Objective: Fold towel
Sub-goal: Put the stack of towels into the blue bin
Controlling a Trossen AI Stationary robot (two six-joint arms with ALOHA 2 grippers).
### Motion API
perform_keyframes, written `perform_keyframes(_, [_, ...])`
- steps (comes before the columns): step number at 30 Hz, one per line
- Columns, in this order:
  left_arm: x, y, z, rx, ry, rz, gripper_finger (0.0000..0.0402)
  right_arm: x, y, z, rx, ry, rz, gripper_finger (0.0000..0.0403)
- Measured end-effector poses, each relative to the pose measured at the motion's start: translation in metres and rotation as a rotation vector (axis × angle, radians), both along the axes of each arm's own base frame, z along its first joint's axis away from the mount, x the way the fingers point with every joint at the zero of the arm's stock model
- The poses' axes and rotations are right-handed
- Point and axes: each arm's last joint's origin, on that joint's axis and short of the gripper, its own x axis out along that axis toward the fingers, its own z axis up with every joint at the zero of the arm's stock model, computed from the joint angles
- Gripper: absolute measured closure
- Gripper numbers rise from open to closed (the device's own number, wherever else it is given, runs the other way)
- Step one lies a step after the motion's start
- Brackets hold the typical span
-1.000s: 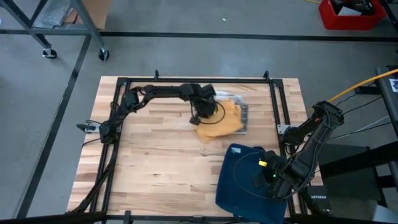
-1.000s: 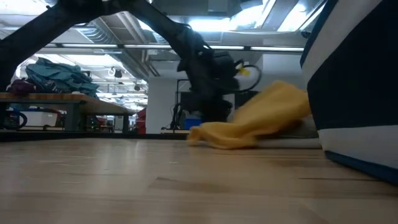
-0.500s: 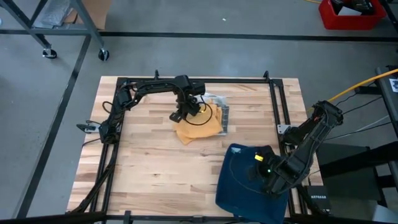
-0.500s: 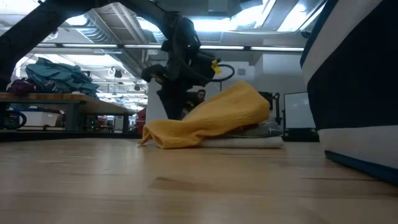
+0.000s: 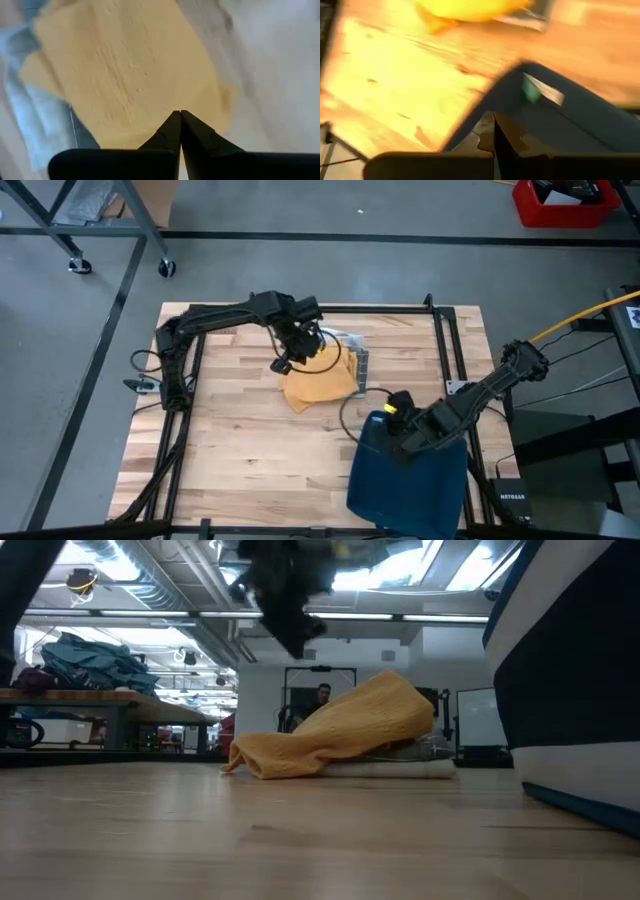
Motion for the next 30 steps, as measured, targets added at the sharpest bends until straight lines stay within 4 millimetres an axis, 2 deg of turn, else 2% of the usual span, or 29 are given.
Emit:
perform_keyframes(6, [-0.025, -0.012, 0.043, -0.018, -0.095, 0.128, 0.0401, 0.022, -0.013, 0.005, -0.099, -0.064, 0.207, 0.0398])
perform_keyframes(11, [-0.050, -0.018, 0.072, -0.036, -0.148, 0.254, 0.0401, 0.020, -0.032, 0.013, -0.190, -0.051, 0.237, 0.0398])
perform_keyframes(16, [-0.085, -0.022, 0.095, 0.050, -0.122, 0.370, 0.0401, -0.004, -0.051, 0.040, -0.325, -0.118, 0.250, 0.0398])
perform_keyframes(23, [-0.146, -0.025, 0.123, 0.088, -0.104, 0.492, 0.0402, -0.057, -0.081, 0.083, -0.522, -0.239, 0.270, 0.0398])
perform_keyframes(28, [-0.181, -0.020, 0.140, 0.077, -0.182, 0.665, 0.0401, -0.084, -0.097, 0.092, -0.638, -0.243, 0.255, 0.0398])
perform_keyframes(30, [-0.193, -0.020, 0.138, 0.065, -0.200, 0.733, 0.0401, -0.092, -0.101, 0.091, -0.642, -0.228, 0.261, 0.0398])
